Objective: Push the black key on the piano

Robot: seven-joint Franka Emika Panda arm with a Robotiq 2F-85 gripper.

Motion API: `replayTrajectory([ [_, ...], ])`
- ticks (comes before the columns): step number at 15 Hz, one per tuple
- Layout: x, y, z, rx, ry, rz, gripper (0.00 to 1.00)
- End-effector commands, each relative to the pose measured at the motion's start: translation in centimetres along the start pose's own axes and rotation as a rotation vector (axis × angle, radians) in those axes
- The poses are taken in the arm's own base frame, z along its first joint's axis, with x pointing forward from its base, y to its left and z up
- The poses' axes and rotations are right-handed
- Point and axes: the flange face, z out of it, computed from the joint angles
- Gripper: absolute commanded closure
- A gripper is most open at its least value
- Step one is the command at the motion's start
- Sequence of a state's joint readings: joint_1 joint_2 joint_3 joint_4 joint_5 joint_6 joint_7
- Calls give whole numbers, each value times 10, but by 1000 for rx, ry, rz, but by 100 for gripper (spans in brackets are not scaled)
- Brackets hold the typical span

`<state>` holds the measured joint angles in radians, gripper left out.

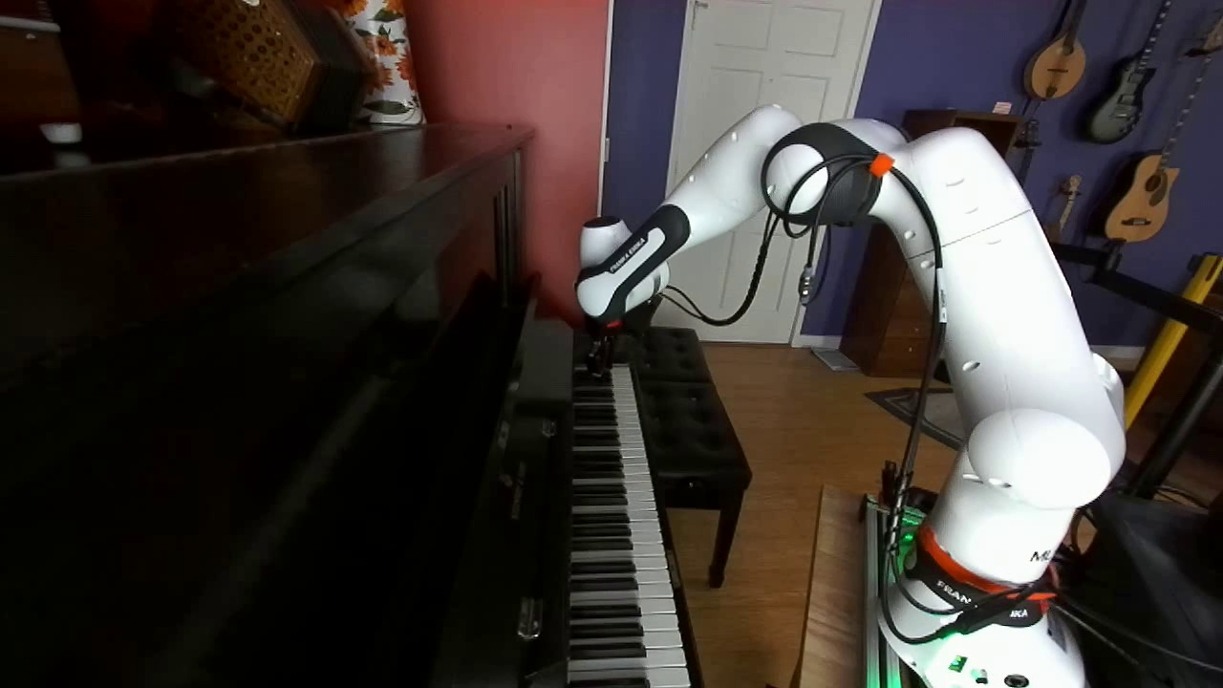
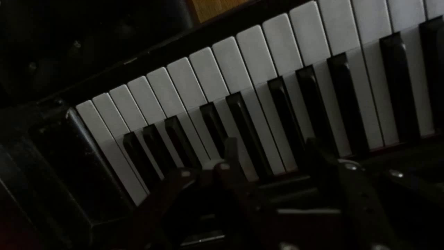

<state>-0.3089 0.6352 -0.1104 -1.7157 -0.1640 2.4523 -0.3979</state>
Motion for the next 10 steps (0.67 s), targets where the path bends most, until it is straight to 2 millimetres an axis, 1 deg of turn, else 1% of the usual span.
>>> replayTrajectory([
  [1,-22,-3,-32,31,-11,-4,13],
  [3,-31,-5,-48,45,-15,-13,1],
  [6,-44,-5,-65,49,-32,1,0],
  [10,-57,-7,-78,53,-44,15,0],
])
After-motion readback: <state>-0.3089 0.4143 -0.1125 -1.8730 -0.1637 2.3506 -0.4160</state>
